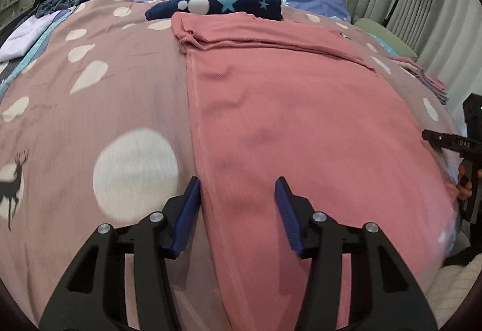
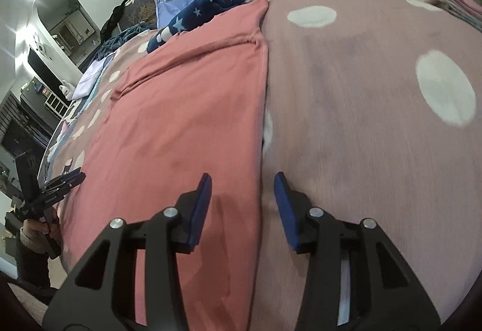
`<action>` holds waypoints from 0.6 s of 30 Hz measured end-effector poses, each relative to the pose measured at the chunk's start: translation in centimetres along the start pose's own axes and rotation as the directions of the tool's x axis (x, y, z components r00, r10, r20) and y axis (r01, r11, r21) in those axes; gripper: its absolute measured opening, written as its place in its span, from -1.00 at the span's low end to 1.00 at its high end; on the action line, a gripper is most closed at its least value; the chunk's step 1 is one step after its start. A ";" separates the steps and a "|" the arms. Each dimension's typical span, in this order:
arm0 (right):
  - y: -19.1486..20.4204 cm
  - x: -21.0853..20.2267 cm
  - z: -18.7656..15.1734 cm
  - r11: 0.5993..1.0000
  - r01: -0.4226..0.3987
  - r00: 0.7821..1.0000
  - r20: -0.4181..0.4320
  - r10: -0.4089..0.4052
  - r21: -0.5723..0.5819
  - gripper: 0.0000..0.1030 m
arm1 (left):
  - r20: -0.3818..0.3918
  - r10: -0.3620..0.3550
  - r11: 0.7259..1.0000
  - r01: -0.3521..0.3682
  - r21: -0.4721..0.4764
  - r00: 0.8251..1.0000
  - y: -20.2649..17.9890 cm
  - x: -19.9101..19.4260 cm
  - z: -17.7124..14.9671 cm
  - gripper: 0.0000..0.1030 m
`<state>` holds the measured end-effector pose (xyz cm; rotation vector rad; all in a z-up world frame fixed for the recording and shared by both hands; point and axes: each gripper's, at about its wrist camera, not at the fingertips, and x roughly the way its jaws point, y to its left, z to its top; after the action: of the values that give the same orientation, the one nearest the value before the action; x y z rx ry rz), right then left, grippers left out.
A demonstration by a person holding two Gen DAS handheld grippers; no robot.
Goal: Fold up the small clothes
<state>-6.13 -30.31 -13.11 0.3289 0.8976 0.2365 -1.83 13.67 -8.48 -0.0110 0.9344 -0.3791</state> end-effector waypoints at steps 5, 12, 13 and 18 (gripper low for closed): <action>-0.2 -2.0 -3.1 0.998 -0.055 0.998 -0.008 0.055 0.017 -0.13 | 0.014 -0.053 0.999 0.053 -0.009 0.998 -0.7 -2.0 -3.1 0.02; -0.3 -4.1 -6.7 0.964 -0.246 0.965 -0.065 0.253 0.096 -0.14 | 0.017 -0.193 0.980 0.194 -0.054 0.981 -1.0 -4.7 -6.5 -0.01; -0.3 -4.1 -7.1 0.958 -0.268 0.959 -0.070 0.276 0.106 -0.14 | 0.017 -0.190 0.981 0.190 -0.038 0.982 -1.3 -4.8 -6.8 -0.01; -1.5 -3.1 -6.5 0.932 -0.296 0.949 -0.042 0.311 0.209 -0.46 | 0.028 -0.214 0.973 0.216 -0.085 0.976 -0.7 -3.9 -6.0 -0.06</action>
<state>-13.12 -31.54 -15.15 0.6530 0.9443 0.4483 -8.90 15.17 -8.90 -0.1978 0.9332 -0.5375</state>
